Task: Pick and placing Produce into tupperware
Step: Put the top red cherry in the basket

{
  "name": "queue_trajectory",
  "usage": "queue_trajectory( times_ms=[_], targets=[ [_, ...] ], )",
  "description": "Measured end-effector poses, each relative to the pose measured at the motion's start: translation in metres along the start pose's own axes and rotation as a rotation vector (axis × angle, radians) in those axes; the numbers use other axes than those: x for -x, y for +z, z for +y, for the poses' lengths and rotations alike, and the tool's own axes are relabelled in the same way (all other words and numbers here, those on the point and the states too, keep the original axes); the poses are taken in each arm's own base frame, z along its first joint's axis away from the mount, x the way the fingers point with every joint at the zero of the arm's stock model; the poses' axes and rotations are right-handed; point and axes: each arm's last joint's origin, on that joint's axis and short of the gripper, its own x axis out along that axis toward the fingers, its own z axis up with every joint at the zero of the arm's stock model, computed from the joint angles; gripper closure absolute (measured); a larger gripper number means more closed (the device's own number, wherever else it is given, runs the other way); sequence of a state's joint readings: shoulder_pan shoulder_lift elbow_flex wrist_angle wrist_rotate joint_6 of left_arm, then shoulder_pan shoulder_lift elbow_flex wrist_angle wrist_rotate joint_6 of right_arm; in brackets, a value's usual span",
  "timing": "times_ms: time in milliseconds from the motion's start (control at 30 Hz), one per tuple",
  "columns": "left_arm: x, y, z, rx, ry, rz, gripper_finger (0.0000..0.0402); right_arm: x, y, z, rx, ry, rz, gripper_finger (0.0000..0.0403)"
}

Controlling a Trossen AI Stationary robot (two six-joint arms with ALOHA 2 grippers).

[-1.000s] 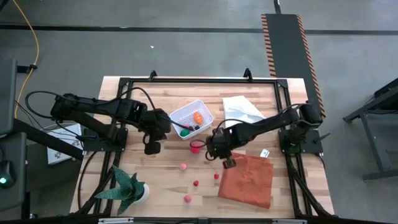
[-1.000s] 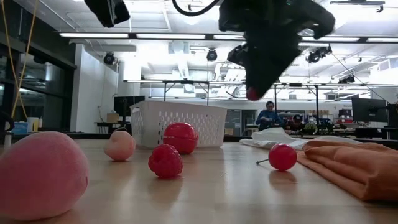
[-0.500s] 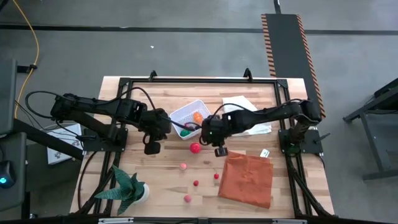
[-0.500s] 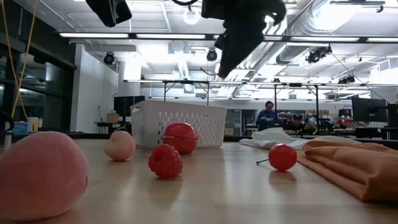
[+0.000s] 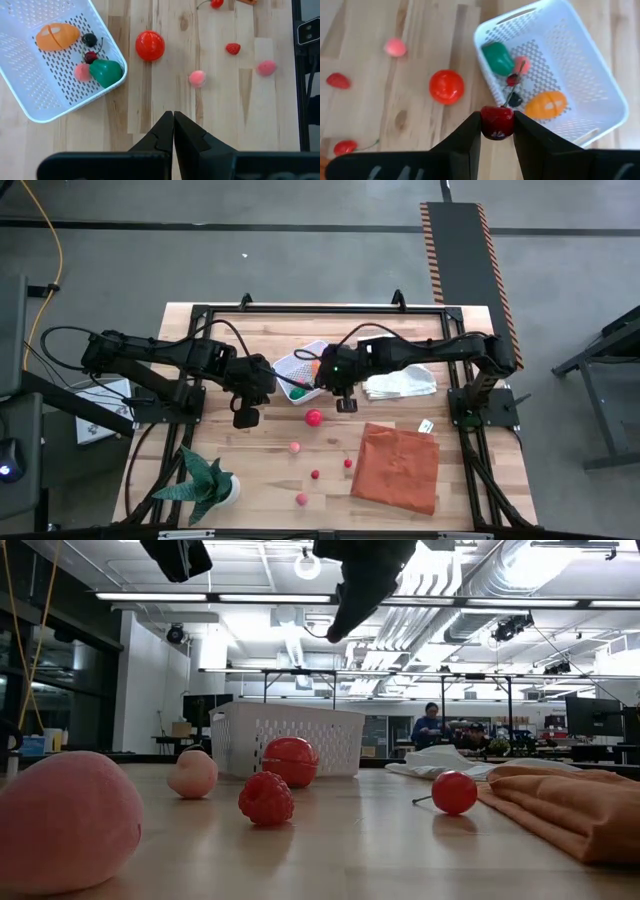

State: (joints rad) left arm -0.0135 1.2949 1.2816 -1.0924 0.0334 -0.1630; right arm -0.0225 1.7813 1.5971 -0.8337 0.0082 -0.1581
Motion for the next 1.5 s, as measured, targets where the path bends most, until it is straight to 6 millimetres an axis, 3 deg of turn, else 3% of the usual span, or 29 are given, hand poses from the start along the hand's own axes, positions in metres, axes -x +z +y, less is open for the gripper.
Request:
queue_trajectory(
  times_ms=[633, 1067, 1333, 1500],
  targets=[
    [0.0, 0.0, 0.0, 0.028, 0.0, 0.0, 0.0399, 0.007, 0.004, -0.04, -0.084, -0.069, -0.075, 0.0318],
    [0.0, 0.001, 0.0, 0.052, -0.001, -0.007, 0.0399, 0.009, 0.015, -0.045, -0.091, -0.084, -0.203, 0.0318],
    [0.0, 0.006, -0.001, 0.051, -0.011, -0.059, 0.0399, 0.004, 0.018, -0.055, -0.13, -0.099, -0.244, 0.0318],
    [0.0, 0.007, -0.001, 0.051, -0.013, -0.067, 0.0399, -0.009, 0.016, -0.063, -0.162, -0.084, -0.23, 0.0318]
  ],
)
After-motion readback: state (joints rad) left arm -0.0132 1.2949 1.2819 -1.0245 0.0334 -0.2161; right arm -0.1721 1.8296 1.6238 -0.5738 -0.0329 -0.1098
